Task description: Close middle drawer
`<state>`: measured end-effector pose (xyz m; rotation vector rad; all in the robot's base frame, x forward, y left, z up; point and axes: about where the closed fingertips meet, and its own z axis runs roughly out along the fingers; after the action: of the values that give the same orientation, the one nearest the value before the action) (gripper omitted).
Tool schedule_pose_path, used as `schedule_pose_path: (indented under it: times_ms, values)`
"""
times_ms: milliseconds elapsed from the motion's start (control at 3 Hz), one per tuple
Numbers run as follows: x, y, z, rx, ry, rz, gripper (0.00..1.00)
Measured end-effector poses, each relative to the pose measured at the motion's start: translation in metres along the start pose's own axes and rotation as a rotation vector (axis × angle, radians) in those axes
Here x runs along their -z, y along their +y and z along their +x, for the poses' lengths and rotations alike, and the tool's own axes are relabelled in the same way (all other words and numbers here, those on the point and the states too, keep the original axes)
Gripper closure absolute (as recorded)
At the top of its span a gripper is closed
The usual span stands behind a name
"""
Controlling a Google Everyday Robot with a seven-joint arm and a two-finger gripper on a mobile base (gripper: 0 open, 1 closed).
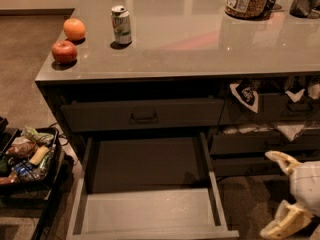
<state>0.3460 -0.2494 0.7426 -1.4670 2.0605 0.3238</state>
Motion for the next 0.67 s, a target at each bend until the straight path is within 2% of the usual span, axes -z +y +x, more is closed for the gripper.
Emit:
schedule_pose_path:
  times_ms: [667]
  values:
    - [-0.068,0.044,0.015,0.016,-0.031,-0.154,0.00]
